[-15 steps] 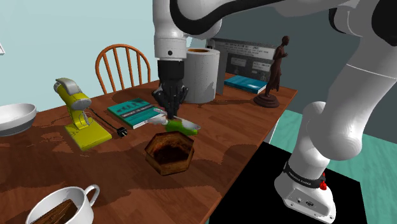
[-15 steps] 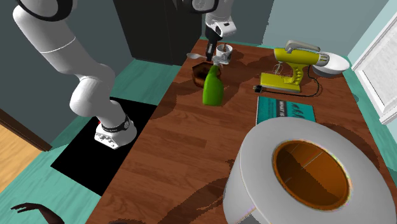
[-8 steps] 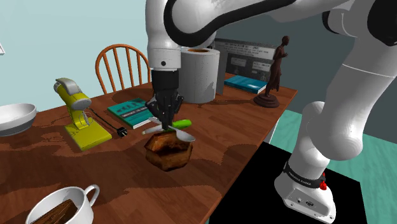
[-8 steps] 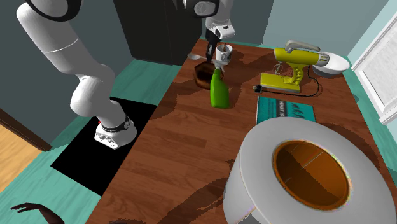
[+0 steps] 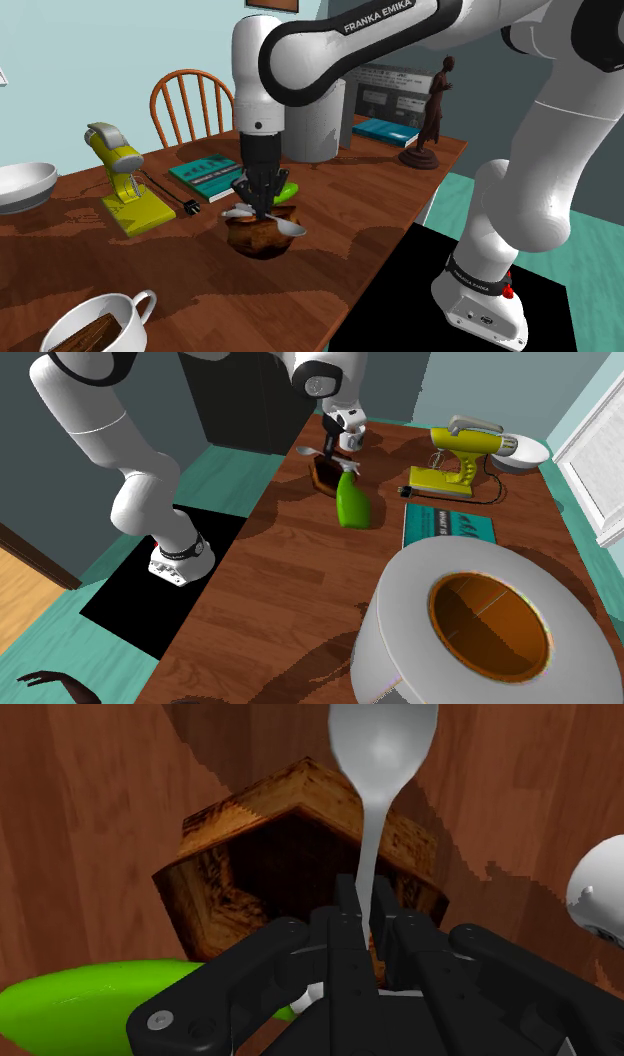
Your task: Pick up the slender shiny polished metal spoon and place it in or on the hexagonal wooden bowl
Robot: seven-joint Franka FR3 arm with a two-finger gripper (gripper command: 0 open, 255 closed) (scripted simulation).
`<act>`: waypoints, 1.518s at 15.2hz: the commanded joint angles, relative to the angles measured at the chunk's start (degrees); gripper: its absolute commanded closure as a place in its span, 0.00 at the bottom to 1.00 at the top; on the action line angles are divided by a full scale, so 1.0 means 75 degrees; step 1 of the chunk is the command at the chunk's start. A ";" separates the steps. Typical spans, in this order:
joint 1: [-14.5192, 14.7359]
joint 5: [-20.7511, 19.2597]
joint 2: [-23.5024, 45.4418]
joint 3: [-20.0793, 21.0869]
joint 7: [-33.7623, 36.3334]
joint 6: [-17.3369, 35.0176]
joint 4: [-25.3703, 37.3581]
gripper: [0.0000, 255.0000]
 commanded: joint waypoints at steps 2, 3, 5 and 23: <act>0.0001 -0.0010 0.0123 0.0008 -0.0033 0.0246 -0.0148 1.00; 0.0000 -0.0010 0.0124 0.0008 -0.0033 0.0246 -0.0147 1.00; 0.0000 -0.0010 0.0124 0.0009 -0.0033 0.0246 -0.0146 1.00; -0.0101 -0.0063 -0.0099 -0.0109 -0.0020 -0.0718 0.0578 0.00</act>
